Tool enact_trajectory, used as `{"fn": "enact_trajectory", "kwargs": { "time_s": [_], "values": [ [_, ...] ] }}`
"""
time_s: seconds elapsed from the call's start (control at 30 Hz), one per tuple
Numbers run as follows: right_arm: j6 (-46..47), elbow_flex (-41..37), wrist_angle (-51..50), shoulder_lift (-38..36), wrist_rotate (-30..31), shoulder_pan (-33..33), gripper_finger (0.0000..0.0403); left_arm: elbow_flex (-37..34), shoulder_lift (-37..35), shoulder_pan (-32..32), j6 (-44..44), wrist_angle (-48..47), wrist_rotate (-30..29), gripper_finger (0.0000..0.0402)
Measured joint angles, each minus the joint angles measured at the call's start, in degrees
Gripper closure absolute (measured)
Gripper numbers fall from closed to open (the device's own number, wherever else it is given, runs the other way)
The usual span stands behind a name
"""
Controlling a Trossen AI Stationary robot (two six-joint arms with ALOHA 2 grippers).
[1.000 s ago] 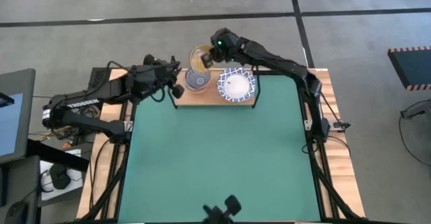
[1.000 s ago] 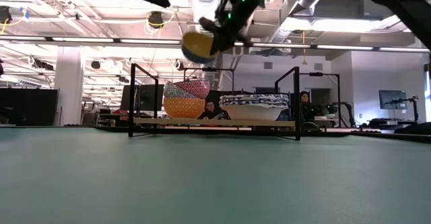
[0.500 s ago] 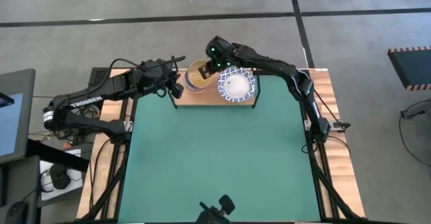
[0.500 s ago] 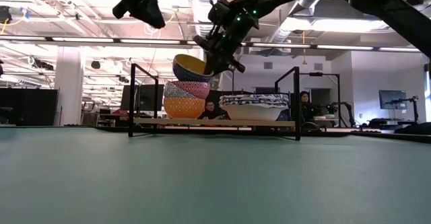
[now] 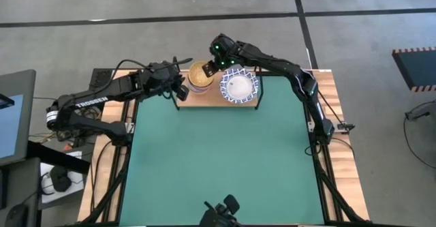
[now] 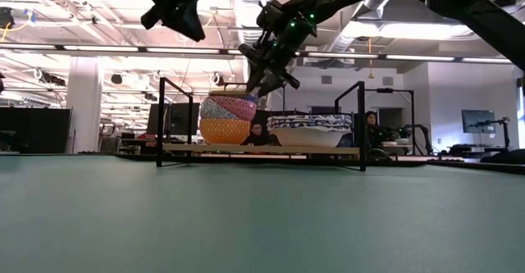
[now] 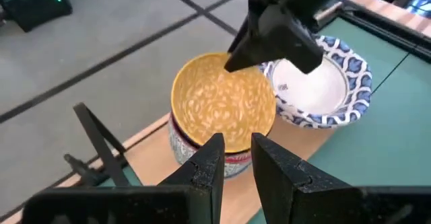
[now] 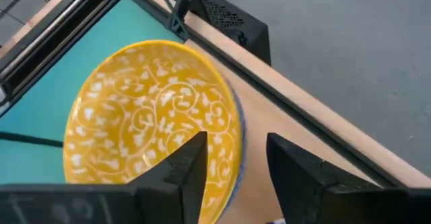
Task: Place and stack bowls onto a shelf
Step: Stack the yellow bowl on top of the blue patterned bowl on the shelf
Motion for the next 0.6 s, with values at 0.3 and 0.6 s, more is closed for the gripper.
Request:
{"fn": "enact_trajectory", "kwargs": {
  "time_s": [0.3, 0.6],
  "values": [
    [-1.3, -0.43, -2.07, 0.0, -2.93, 0.56, 0.0248, 0.0, 0.1, 0.02, 1.15, -0.35, -0.32, 0.0339],
    [-1.92, -0.46, -3.16, -0.02, -7.49, 1.08, 0.0275, 0.0, 0.1, 2.67, 2.08, 0.18, 2.0, 0.0339]
  ]
}}
